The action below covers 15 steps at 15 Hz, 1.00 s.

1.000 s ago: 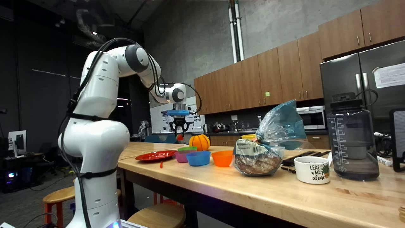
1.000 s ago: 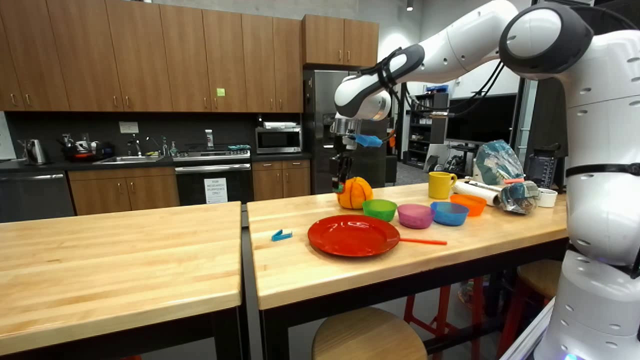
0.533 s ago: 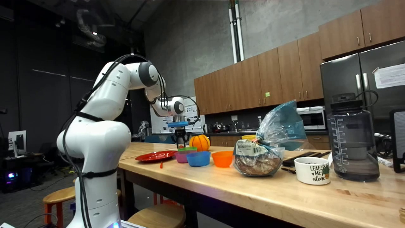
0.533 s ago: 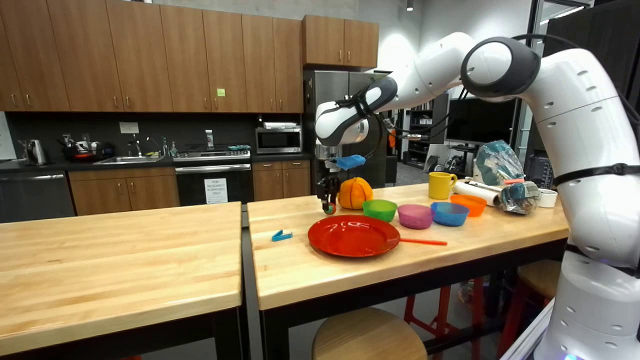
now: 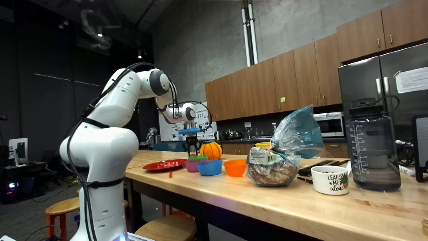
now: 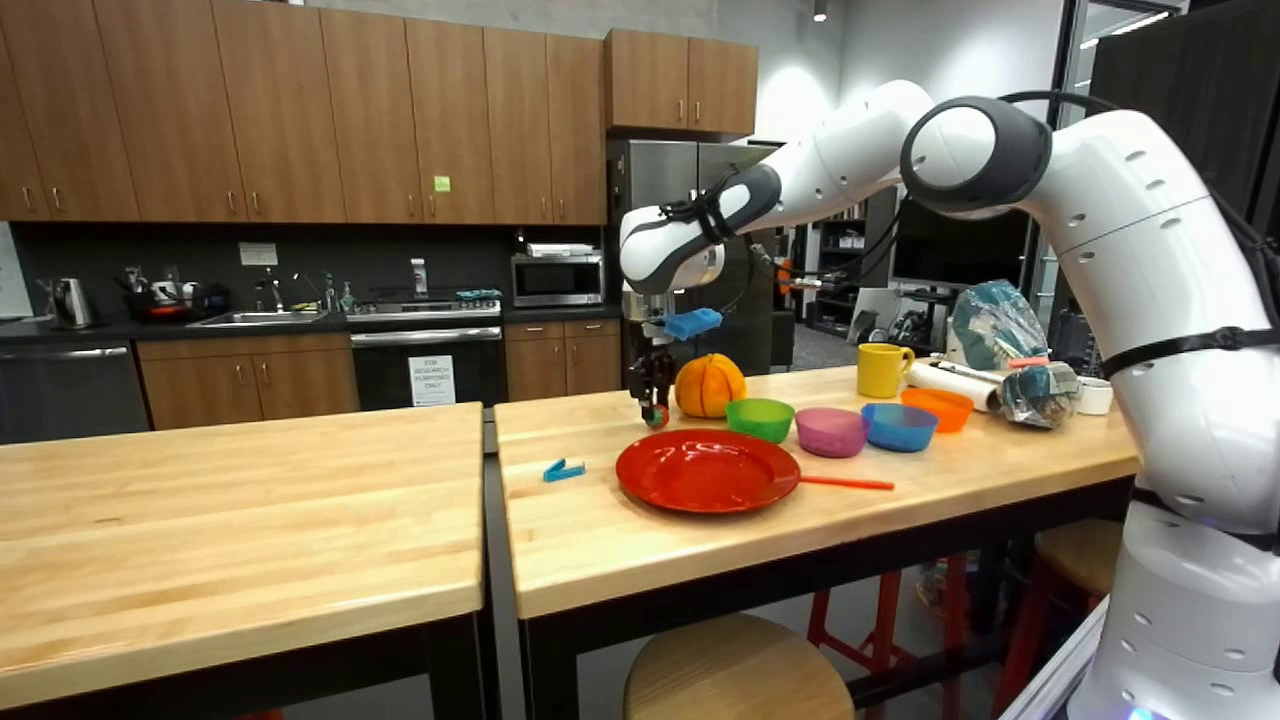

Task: Move the strawberry to the left

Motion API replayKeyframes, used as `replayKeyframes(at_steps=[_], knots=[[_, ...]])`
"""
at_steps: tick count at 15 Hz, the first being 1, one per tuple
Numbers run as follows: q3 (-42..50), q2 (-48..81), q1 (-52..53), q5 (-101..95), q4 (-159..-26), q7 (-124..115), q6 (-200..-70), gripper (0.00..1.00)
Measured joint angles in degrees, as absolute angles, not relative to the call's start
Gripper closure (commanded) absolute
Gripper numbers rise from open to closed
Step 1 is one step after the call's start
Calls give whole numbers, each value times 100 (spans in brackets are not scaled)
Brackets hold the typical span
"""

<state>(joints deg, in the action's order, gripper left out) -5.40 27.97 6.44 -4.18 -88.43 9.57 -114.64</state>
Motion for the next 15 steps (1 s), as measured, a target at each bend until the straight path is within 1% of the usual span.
replayKeyframes(at_steps=[2,3,4,9,15], knots=[[-532,2796,636,-418,-8812,958,-11424,7],[-529,2796,629,-418,-8799,958,-11407,2],[-529,2791,615,-418,-8785,962,-11378,0],[-532,2639,562,-360,-8778,1009,-11235,0],[-543,2133,454,-7,-8861,1091,-11126,0]])
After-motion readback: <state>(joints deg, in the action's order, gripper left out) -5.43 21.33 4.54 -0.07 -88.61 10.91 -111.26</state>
